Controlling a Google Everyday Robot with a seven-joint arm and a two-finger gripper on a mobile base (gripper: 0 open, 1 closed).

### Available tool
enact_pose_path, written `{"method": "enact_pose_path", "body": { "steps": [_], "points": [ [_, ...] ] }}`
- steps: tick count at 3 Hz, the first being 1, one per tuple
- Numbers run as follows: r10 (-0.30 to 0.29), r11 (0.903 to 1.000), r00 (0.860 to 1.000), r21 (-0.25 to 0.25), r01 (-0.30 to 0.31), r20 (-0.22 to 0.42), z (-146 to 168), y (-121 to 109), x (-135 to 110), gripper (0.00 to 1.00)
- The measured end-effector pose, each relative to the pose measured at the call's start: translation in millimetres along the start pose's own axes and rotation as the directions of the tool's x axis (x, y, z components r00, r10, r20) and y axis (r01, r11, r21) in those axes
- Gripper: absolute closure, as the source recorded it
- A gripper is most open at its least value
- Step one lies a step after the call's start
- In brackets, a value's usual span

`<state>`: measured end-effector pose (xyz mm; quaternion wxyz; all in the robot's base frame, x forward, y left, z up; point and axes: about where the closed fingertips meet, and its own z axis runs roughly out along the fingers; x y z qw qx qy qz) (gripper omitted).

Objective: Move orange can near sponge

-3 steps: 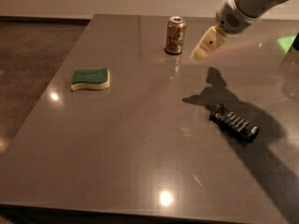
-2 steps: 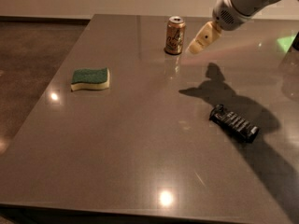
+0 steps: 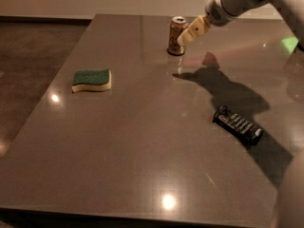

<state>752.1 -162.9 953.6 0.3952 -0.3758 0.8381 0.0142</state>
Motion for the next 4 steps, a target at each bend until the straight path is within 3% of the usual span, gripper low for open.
{"method": "enact_pose_path", "body": {
  "steps": [2,4],
  "points": [
    [0.066,0.9978,0.997,-0.003,-0.066,0.032,47.1,-17.6,-12.7,0.0],
    [0.101,0.9939,0.994,-0.049,-0.099,0.049,82.5,-7.8,-24.1,0.0]
  ]
}}
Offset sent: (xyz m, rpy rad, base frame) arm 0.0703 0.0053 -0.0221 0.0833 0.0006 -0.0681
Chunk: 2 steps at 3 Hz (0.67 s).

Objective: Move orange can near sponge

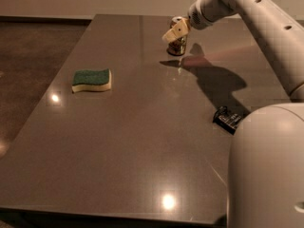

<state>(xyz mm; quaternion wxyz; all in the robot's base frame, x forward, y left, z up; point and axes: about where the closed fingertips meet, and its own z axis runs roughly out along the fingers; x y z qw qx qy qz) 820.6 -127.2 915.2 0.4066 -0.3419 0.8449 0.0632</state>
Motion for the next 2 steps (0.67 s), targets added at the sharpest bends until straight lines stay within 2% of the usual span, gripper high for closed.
{"method": "enact_pose_path", "body": {
  "steps": [1,2],
  "points": [
    [0.0,0.9999,1.0,-0.016,0.0,-0.001,7.3,4.2,-2.2,0.0],
    [0.001,0.9994,1.0,-0.034,-0.001,0.001,7.9,5.9,-3.1,0.13]
  ]
}}
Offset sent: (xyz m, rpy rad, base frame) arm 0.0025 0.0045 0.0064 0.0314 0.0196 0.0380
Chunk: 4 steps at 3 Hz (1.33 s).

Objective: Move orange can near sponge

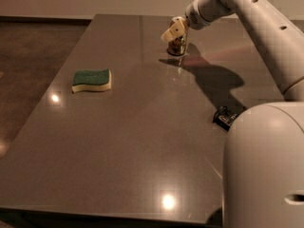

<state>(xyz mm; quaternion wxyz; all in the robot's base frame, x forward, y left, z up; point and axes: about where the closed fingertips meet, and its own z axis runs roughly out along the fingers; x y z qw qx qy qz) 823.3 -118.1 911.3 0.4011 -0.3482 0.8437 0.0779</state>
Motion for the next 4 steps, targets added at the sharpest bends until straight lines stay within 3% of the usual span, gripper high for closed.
{"method": "enact_pose_path", "body": {
  "steps": [2,3,4],
  "points": [
    [-0.036,0.997,0.999,-0.068,0.036,0.015,-1.4,14.1,-6.6,0.61],
    [-0.077,0.9907,0.997,-0.111,0.079,0.025,-8.4,27.4,-12.0,0.84],
    [-0.147,0.9722,0.988,-0.178,0.151,0.036,-21.9,55.2,-17.6,1.0]
  ]
}}
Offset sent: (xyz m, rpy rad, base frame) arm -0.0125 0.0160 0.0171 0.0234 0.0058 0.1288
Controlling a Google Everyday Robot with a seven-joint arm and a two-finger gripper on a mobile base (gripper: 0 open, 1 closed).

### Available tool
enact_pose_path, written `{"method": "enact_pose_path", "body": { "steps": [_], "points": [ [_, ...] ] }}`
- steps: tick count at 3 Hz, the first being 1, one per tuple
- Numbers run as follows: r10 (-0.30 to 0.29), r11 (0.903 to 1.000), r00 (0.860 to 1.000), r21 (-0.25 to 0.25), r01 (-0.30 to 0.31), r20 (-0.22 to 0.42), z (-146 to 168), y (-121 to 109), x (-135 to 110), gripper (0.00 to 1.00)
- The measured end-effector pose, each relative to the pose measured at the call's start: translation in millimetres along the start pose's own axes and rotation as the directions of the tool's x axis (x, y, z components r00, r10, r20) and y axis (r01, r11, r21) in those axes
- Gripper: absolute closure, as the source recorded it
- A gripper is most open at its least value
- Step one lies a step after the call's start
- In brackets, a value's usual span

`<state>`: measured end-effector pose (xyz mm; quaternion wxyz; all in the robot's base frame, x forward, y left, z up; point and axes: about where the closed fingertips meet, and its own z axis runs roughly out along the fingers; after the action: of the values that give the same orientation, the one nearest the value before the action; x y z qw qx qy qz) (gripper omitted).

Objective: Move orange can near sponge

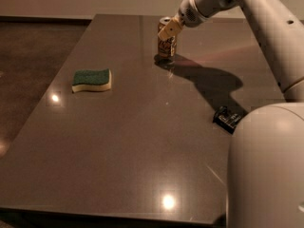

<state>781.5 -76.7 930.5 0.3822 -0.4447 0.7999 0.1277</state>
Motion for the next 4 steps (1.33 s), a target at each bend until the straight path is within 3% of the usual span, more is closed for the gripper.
{"method": "enact_pose_path", "body": {
  "steps": [1,2,3,4],
  "points": [
    [-0.103,0.9866,0.995,-0.125,0.104,0.017,-11.1,56.4,-11.0,1.0],
    [-0.155,0.9658,0.987,-0.204,0.159,0.036,-12.2,93.8,-15.9,1.0],
    [-0.195,0.9384,0.979,-0.28,0.203,0.056,-4.6,128.8,-21.8,1.0],
    [-0.227,0.9185,0.972,-0.319,0.234,0.059,4.1,151.5,-23.4,1.0]
  ]
}}
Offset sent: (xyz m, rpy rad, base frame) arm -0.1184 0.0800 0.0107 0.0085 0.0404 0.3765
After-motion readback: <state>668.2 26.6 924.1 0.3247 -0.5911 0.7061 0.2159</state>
